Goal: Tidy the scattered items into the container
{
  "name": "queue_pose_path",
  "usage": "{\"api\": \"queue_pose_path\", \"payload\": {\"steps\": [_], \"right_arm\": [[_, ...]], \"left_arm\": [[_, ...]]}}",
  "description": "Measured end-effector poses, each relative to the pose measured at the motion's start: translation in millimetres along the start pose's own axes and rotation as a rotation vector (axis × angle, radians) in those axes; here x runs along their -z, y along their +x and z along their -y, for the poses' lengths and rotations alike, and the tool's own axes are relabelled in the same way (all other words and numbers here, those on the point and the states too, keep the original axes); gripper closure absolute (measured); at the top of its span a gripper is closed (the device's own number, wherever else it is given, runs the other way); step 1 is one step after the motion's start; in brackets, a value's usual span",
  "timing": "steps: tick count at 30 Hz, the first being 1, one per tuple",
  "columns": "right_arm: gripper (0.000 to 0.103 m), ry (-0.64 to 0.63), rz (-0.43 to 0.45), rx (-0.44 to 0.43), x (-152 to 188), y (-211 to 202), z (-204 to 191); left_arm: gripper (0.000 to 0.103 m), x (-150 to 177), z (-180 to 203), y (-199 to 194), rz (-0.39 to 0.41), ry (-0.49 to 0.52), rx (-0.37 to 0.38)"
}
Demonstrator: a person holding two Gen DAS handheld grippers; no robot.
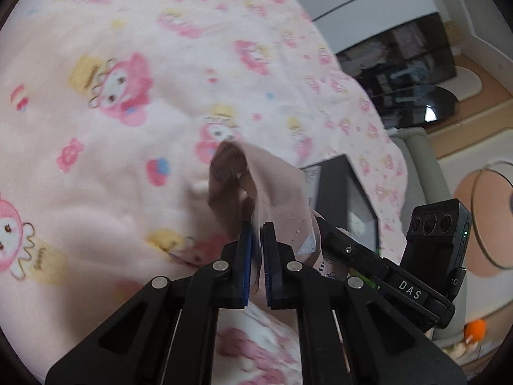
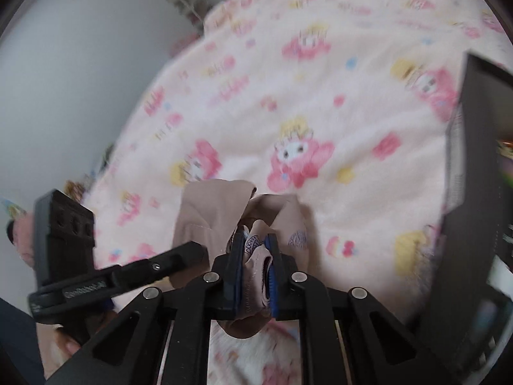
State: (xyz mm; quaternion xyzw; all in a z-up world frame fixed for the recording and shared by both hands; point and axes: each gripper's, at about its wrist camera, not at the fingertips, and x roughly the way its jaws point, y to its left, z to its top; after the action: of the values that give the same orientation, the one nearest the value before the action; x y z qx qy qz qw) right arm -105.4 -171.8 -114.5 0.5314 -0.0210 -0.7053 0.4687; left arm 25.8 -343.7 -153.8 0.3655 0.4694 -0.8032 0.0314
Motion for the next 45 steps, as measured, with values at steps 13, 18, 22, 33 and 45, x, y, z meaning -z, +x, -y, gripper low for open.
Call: {"api": "queue_pose_path", "payload": {"steps": [13,18,22,33,45], "right_arm": [[0.093,0.013,0.175,0.061,13,-143,17],[0.093,-0.081,0.263,0.191,-13,-197,35],[0.093,-0.071,0.345,0.233,-26,-238,61],[0.092,0.034,0.135,0.245,11,-183,152],[0.092,0.045,0.227,0.197,20,-206,179]], "left_arm": [[0.098,24,136,9,-0.047,0.192,0.135],[0.098,10,202,48,-0.045,0.252,0.22],[0.098,9,252,74,-0.053,0.333,0.217],[0.098,43,222,174,-0.246,0.309,-0.104],[0.087,61,223,163,-0.215,0.405,-0.208]]}}
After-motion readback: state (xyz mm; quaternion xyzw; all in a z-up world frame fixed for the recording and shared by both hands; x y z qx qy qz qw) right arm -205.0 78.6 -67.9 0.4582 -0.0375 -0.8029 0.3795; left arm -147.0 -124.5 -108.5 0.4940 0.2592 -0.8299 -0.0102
